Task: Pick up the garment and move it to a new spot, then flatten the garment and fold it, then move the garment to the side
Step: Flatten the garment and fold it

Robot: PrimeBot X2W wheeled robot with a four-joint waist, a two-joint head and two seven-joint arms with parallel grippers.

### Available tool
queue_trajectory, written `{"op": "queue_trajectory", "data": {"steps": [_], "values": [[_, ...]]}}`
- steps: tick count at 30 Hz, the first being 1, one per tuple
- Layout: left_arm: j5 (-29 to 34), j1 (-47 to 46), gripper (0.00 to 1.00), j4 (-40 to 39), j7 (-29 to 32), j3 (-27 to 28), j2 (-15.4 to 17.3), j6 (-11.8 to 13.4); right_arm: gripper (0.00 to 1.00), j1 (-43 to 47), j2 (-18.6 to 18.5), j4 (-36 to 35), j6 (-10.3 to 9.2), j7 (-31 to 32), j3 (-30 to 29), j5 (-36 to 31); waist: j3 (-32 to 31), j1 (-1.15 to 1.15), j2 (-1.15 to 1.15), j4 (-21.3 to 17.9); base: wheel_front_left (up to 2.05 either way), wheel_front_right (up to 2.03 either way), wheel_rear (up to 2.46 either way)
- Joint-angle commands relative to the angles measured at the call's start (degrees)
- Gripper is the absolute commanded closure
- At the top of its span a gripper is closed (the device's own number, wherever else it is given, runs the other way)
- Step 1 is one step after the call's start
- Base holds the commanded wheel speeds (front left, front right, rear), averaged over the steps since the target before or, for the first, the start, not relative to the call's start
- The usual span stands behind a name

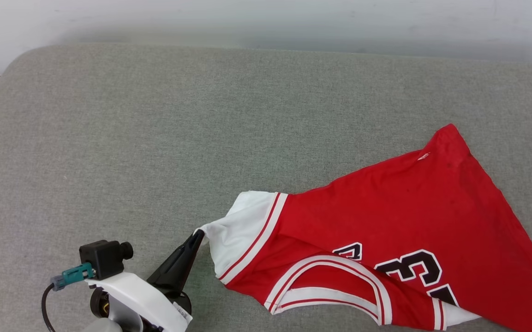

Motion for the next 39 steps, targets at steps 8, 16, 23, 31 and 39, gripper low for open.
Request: {"op": "queue_trajectory", "data": {"steps": [8, 16, 23, 31, 39], "values": [[0.6, -1.6, 1.0, -0.12, 0.7, -0.3, -0.14, -0.34, 0.0, -15.35, -5.22, -3.0, -0.05, 5.51, 1.67, 1.37, 1.18, 0.0, 0.0, 1.35, 0.0, 0.0, 0.0], [1.21, -4.0, 1.0, 0.02, 1.77, -1.27, -1.12, -0.98, 0.0, -29.55, -7.41, 14.99, -0.05, -2.51, 13.75, -5.4, 3.84, 0.0, 0.0, 3.49, 0.0, 0.0, 0.0], [1.71, -6.15, 1.0, 0.88, 2.39, -1.89, -2.04, -1.66, 0.0, -37.18, -7.83, 30.89, -0.05, -11.27, 19.02, -8.78, 6.03, 0.0, 0.0, 5.07, 0.0, 0.0, 0.0], [2.19, -8.43, 1.0, 2.0, 2.98, -2.66, -3.22, -2.61, 0.0, -43.81, -10.08, 46.0, -0.06, -20.36, 25.09, -9.8, 8.16, 0.0, 0.0, 7.38, 0.0, 0.0, 0.0], [2.31, -10.04, 1.0, 3.3, 3.33, -3.4, -4.17, -3.5, 0.0, -47.78, -10.78, 57.65, -0.04, -23.59, 31.55, -10.25, 9.97, 0.0, 0.0, 9.1, 0.0, 0.0, 0.0]]}}
